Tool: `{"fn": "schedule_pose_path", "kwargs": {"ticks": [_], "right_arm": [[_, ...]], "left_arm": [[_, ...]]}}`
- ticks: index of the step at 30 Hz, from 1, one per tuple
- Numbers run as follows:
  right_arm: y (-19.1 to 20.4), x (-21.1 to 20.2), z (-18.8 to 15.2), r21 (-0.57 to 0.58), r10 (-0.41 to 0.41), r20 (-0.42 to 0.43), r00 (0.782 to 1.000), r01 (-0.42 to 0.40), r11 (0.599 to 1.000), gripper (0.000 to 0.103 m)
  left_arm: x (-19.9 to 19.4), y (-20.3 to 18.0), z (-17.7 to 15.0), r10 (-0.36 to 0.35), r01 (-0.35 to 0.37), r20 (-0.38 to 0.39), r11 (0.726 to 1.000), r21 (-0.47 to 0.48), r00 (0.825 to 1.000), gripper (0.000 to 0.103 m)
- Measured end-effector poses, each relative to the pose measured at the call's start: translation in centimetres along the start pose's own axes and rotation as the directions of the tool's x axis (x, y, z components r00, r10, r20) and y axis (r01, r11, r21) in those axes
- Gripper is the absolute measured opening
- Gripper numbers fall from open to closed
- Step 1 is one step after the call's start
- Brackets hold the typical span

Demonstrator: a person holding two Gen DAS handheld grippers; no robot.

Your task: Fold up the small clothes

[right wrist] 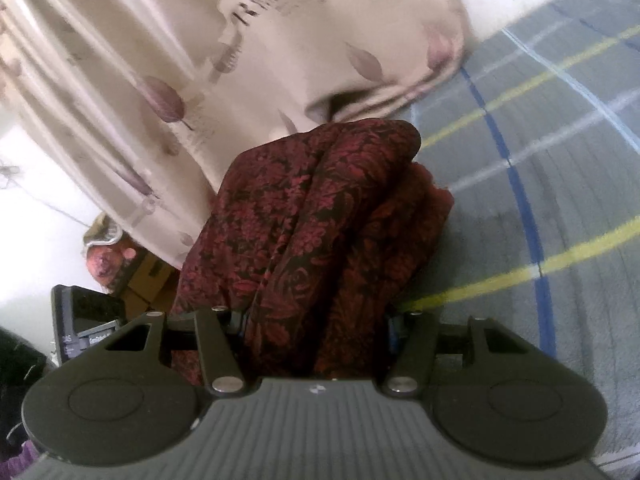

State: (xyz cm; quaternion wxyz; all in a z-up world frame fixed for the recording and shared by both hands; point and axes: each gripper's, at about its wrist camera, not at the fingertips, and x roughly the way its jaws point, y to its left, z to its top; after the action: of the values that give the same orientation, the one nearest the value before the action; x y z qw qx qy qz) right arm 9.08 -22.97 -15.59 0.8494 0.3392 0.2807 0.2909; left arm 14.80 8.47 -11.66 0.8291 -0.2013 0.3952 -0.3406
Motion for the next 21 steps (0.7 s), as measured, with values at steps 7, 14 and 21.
{"fn": "schedule_pose_path", "kwargs": {"ticks": [7,14,21], "right_arm": [[-0.5,0.3,-0.8,-0.007,-0.021,0.007,1.0,0.021,1.0,0.059],[0.5,-0.4,-0.8,-0.059,-0.058,0.043,0.997,0.06,0.996,0.075],[6.7,-7.0,-2.1,-0.251,-0.196,0.304,0.932,0.277,0.927,0.103]], "left_arm": [[-0.4,-0.3,-1.3,0.036,-0.038,0.066,0.999,0.028,0.997,0.085],[-2.7,-4.8,-3.2,0.272,-0.31,0.244,0.941,0.136,0.931,0.099],[-5.2,-11.6,-6.6,0.526,-0.671,0.48,0.714,0.199,0.703,0.103]]}}
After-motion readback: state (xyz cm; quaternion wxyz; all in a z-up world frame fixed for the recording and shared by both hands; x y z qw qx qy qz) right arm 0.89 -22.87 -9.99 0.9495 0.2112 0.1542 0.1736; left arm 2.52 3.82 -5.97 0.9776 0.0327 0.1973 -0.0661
